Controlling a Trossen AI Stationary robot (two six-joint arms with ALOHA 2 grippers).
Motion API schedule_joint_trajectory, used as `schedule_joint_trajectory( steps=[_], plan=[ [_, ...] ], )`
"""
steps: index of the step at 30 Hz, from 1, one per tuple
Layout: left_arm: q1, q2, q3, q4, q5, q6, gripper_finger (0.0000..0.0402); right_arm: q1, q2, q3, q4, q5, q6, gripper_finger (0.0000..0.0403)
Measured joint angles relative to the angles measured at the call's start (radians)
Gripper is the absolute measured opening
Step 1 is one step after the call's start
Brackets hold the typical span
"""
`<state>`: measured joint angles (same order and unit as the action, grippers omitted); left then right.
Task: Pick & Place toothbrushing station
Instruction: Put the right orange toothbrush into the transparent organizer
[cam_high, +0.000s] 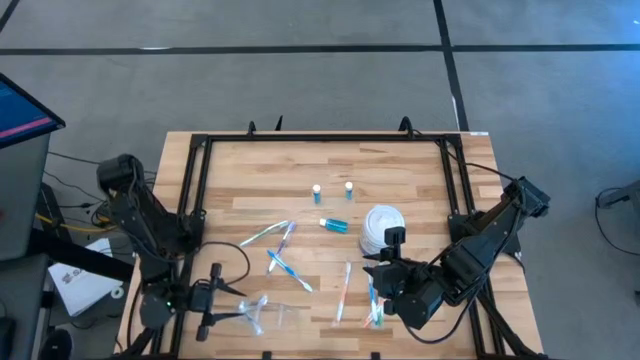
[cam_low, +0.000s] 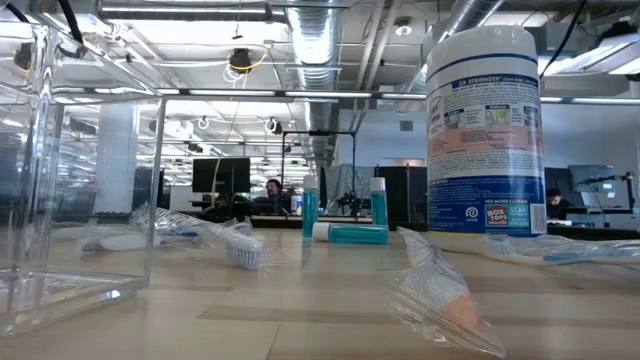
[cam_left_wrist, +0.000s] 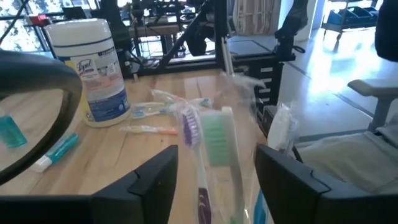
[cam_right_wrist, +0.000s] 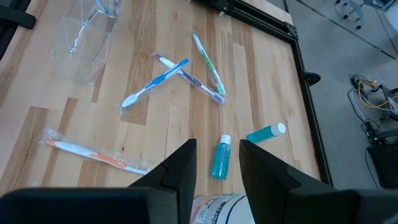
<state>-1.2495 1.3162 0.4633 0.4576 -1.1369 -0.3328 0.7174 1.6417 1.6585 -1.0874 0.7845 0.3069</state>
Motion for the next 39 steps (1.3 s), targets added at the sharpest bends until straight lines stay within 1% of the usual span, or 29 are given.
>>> schedule_joint_trajectory(
  steps=[6,10,13,18,22,27,33,35,39],
  plan=[
    [0.0,-0.072,0.0,0.003,0.0,0.088,0.0211,0.0,0.0,0.0,0.0,-0.014,0.0,0.0111],
    [0.0,-0.145,0.0,0.008,0.0,0.146,0.0211,0.001,0.0,0.0,-0.002,-0.131,0.022,0.0111],
    [0.0,-0.188,0.0,0.008,0.0,0.179,0.0211,0.012,0.0,-0.002,-0.013,-0.189,0.062,0.0111],
    [0.0,-0.231,0.0,0.008,0.0,0.229,0.0211,0.038,0.001,-0.087,-0.019,-0.229,0.143,0.0111],
    [0.022,-0.243,0.0,0.011,0.001,0.247,0.0211,0.057,0.0,-0.172,-0.024,-0.272,0.23,0.0111],
    [0.1,-0.244,0.0,0.028,0.0,0.247,0.0211,0.069,0.001,-0.266,-0.026,-0.302,0.337,0.0111],
    [0.211,-0.244,0.0,0.075,0.001,0.247,0.0211,0.071,0.0,-0.361,0.049,-0.358,0.383,0.0111],
    [0.245,-0.245,0.0,0.086,0.029,0.247,0.0211,0.073,0.0,-0.398,0.069,-0.38,0.384,0.0111],
    [0.317,-0.244,0.0,0.114,0.141,0.247,0.0211,0.074,0.0,-0.462,0.115,-0.402,0.399,0.0111]
  ],
)
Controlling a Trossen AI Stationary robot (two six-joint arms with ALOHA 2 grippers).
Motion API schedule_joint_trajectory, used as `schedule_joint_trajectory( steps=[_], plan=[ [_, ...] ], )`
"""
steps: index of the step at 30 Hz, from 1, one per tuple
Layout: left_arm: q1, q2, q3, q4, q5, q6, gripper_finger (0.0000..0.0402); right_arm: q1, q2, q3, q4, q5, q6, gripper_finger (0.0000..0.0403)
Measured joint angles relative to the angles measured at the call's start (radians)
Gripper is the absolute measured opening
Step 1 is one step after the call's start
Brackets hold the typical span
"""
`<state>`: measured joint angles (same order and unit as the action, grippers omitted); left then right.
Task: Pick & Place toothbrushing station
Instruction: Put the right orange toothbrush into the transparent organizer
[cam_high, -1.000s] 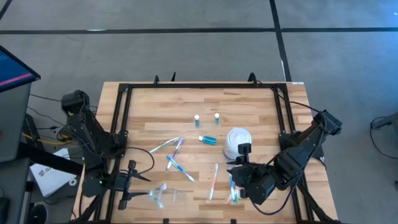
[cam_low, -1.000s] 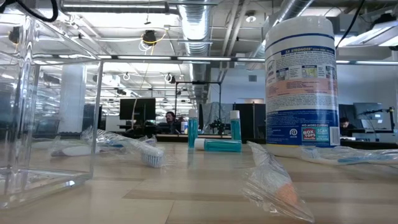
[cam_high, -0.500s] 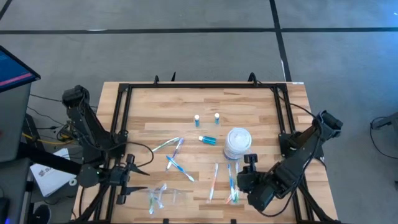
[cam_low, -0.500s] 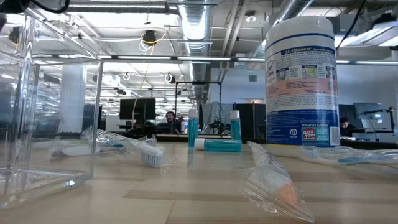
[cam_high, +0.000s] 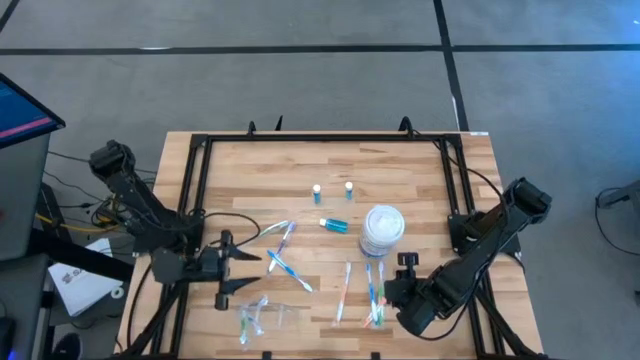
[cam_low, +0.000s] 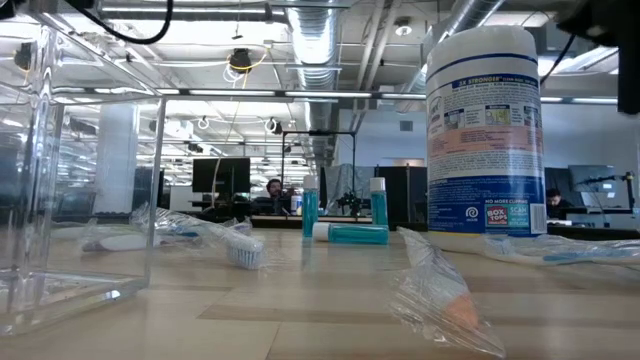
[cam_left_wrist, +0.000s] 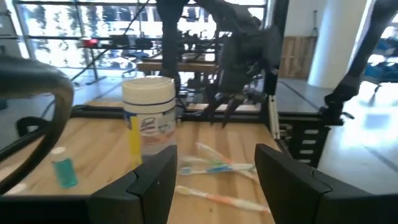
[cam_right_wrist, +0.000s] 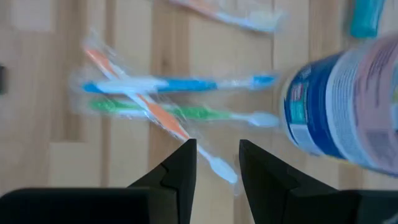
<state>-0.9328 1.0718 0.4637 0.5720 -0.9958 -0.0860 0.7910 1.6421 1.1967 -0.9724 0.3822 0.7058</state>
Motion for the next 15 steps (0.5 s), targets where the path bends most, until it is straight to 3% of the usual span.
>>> schedule_joint_trajectory(
  steps=[9,15],
  plan=[
    [0.136,0.0,0.0,0.043,0.194,0.0,0.0211,0.0,-0.001,-0.127,0.129,-0.03,0.002,0.0111],
    [0.179,0.0,0.0,0.055,0.246,0.0,0.0211,-0.001,0.0,-0.174,0.176,-0.049,-0.006,0.0111]
  ],
)
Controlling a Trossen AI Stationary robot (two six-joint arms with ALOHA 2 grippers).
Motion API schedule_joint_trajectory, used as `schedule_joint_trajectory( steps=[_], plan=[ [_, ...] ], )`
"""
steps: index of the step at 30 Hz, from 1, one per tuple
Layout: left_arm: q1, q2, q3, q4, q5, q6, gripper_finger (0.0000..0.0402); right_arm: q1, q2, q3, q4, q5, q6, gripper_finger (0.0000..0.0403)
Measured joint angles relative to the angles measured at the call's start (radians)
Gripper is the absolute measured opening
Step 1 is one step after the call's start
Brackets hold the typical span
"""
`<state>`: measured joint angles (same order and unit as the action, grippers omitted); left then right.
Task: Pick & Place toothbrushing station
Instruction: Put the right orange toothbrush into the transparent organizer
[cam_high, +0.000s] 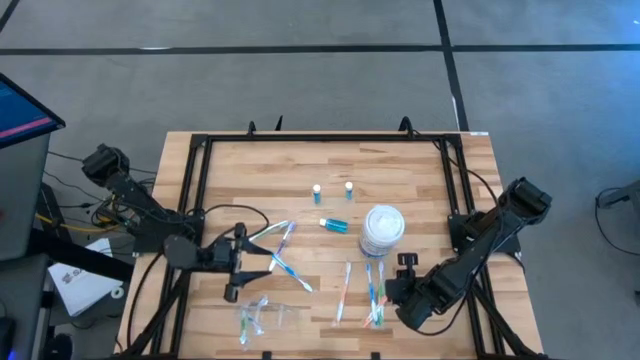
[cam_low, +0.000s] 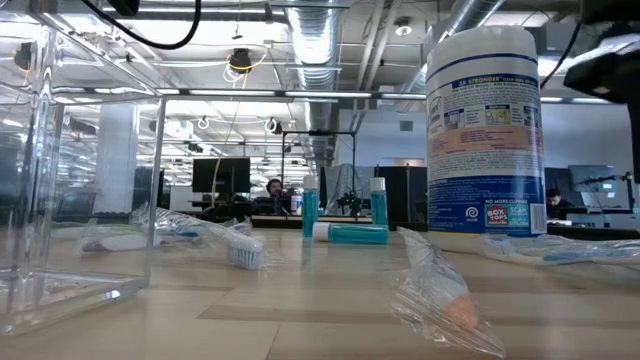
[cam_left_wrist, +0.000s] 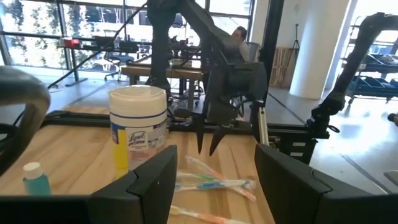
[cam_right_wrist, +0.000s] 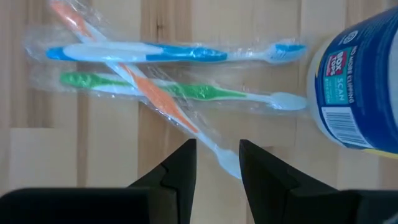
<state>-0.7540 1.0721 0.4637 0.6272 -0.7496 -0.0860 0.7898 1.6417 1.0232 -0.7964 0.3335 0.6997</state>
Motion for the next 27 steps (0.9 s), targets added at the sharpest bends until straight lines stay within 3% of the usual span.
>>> schedule_joint_trajectory(
  steps=[12,27],
  plan=[
    [0.01,0.0,0.0,0.003,0.025,0.0,0.0211,0.0,0.0,-0.08,0.145,-0.022,-0.077,0.0111],
    [0.008,0.0,0.0,0.001,0.05,0.0,0.0211,-0.029,0.0,-0.081,0.117,-0.052,-0.154,0.0111]
  ],
)
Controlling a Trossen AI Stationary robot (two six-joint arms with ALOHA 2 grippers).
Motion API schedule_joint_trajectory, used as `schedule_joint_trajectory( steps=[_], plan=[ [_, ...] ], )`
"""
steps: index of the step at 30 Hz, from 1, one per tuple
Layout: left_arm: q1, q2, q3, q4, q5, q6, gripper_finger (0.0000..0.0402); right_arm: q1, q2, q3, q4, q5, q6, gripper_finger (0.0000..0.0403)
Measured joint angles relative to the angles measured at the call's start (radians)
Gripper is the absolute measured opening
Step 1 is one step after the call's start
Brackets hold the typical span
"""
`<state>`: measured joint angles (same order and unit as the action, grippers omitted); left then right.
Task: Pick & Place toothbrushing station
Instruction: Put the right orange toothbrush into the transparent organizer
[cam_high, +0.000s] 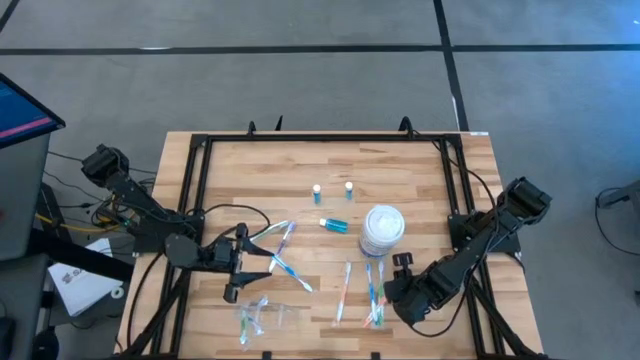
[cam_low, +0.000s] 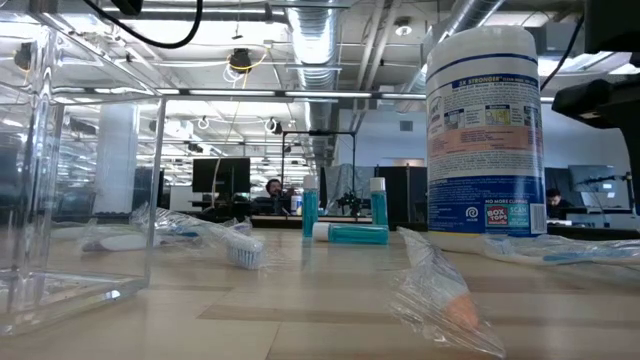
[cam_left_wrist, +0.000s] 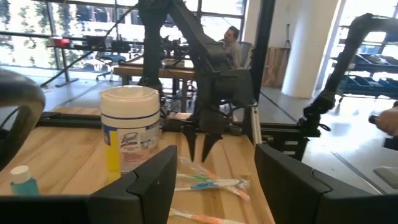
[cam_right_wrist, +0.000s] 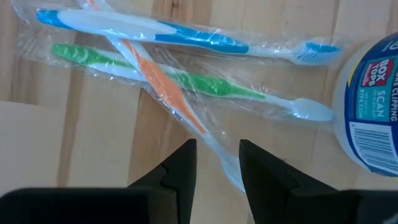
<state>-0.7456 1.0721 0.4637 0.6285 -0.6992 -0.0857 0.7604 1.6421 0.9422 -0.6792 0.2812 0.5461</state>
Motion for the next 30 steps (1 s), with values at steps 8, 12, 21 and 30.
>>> schedule_joint_trajectory(
  steps=[8,12,21,30],
  plan=[
    [0.0,0.0,0.0,0.0,0.016,0.0,0.0211,-0.015,0.0,-0.052,0.044,-0.022,-0.016,0.0111],
    [0.0,0.0,0.0,0.0,0.016,0.0,0.0211,-0.025,0.0,-0.052,0.045,-0.021,-0.03,0.0106],
    [0.0,0.0,0.0,0.0,0.017,0.0,0.0211,-0.03,0.0,-0.055,0.062,-0.023,-0.034,0.0081],
    [0.0,0.0,0.0,0.0,0.037,0.0,0.0211,-0.044,0.0,-0.138,0.237,-0.073,-0.075,0.0049]
  ],
)
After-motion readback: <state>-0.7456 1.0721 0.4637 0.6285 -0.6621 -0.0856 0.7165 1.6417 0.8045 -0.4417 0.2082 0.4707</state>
